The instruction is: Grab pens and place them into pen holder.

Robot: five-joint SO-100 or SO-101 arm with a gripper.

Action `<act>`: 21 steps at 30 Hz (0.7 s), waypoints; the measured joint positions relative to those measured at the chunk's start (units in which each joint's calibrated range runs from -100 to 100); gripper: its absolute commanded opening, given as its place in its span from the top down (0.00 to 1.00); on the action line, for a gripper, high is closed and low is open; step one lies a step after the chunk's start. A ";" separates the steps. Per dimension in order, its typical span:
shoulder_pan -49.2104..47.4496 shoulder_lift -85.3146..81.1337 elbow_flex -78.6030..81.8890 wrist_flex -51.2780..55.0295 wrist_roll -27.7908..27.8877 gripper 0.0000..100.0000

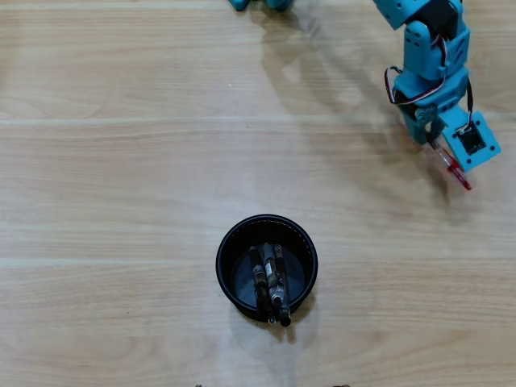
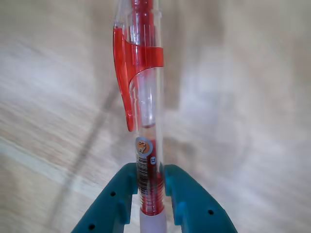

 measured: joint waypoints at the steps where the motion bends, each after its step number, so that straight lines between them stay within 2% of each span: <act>1: 1.01 -1.78 -0.27 -0.34 1.62 0.98; 3: 3.88 -5.84 -0.09 -3.88 5.58 0.98; 7: 13.93 -15.40 -0.27 -18.09 14.92 0.98; 10: 21.87 -17.35 0.09 -29.11 16.17 0.98; 12: 27.18 -17.44 2.04 -37.30 15.28 0.98; 15: 33.52 -17.27 6.55 -48.41 10.64 0.98; 21: 36.22 -9.82 11.69 -67.96 2.45 0.98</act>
